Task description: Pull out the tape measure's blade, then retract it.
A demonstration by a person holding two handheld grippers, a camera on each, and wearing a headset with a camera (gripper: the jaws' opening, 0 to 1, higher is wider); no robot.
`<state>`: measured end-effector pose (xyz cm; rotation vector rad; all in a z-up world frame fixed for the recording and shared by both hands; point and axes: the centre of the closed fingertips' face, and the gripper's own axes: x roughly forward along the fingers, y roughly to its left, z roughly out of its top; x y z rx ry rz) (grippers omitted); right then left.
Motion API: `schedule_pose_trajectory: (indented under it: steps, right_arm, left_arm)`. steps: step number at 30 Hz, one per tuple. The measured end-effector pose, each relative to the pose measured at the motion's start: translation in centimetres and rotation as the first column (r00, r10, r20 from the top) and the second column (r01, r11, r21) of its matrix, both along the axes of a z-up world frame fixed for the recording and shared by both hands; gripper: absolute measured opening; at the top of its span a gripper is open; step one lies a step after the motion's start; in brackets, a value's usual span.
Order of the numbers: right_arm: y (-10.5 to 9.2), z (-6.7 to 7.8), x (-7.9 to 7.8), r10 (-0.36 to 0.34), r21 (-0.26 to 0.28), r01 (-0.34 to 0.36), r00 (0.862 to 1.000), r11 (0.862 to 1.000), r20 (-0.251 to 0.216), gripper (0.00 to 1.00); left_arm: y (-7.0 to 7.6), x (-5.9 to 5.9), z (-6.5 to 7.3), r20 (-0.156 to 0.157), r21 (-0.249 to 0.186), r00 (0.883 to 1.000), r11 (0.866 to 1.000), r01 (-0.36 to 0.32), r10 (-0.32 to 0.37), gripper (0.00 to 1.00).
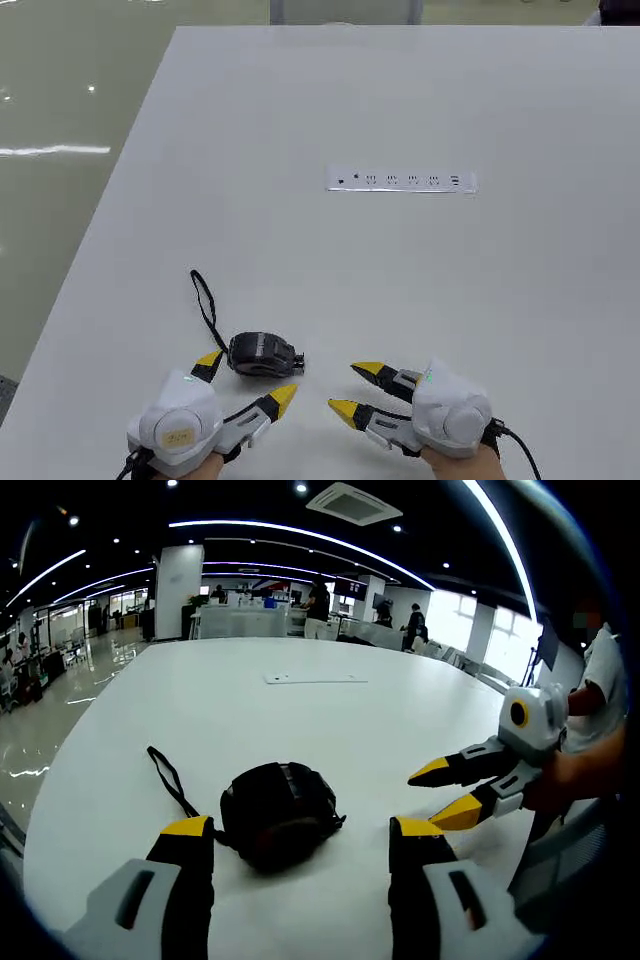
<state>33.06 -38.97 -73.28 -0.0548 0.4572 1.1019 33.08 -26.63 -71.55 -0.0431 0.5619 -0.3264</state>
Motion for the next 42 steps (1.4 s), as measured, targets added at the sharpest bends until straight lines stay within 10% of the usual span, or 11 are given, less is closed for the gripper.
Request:
schedule_pose_trajectory:
  steps: [42]
  right_arm:
    - [-5.4, 2.9, -3.2, -0.043, -0.040, 0.043, 0.999, 0.998, 0.006, 0.48]
  left_arm:
    - [1.2, -4.6, 2.3, 0.002, -0.051, 0.990, 0.988, 0.144, -0.144, 0.70]
